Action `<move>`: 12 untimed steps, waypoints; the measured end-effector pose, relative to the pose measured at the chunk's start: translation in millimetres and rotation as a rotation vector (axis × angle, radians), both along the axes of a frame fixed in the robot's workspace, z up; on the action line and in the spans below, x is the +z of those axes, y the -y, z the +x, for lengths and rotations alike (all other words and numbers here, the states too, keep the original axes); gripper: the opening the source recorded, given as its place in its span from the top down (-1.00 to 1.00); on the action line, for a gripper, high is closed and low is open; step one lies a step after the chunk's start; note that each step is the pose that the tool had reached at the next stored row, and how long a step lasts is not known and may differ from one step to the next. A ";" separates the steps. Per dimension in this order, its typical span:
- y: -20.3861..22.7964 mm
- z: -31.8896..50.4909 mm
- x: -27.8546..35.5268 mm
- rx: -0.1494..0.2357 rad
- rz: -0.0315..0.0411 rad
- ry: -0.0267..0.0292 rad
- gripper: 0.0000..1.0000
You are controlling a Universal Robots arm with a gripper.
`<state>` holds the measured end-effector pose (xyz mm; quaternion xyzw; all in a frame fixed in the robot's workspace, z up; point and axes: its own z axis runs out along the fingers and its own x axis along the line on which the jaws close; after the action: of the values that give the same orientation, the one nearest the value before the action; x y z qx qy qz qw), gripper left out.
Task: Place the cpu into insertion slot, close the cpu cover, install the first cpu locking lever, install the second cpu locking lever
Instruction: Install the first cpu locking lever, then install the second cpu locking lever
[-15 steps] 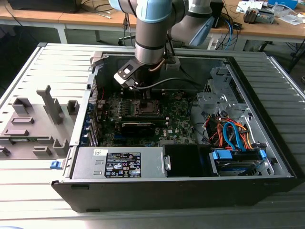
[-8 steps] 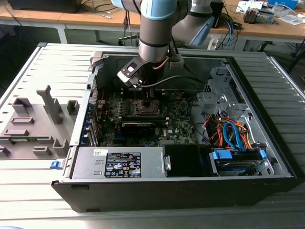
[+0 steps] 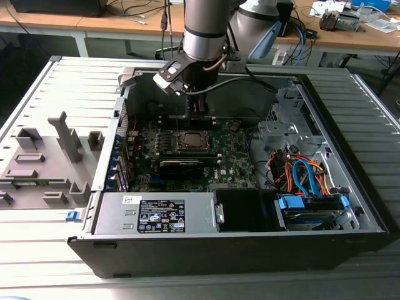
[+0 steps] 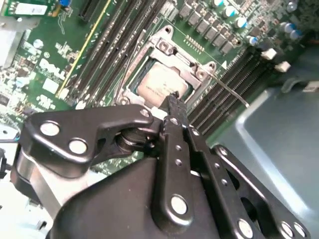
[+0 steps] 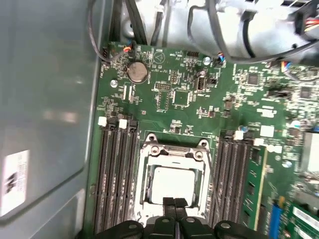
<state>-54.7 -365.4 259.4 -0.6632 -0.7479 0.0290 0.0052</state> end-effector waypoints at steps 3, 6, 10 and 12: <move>0.0 0.0 0.4 0.000 0.0006 0.0002 0.79; 0.0 0.0 0.5 0.000 0.0005 0.0000 0.79; 0.0 0.0 0.3 0.069 0.0004 0.0000 0.79; 0.0 0.0 0.1 0.114 0.0003 -0.0001 0.79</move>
<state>-54.7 -365.4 259.6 -0.6195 -0.7845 0.0292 0.0036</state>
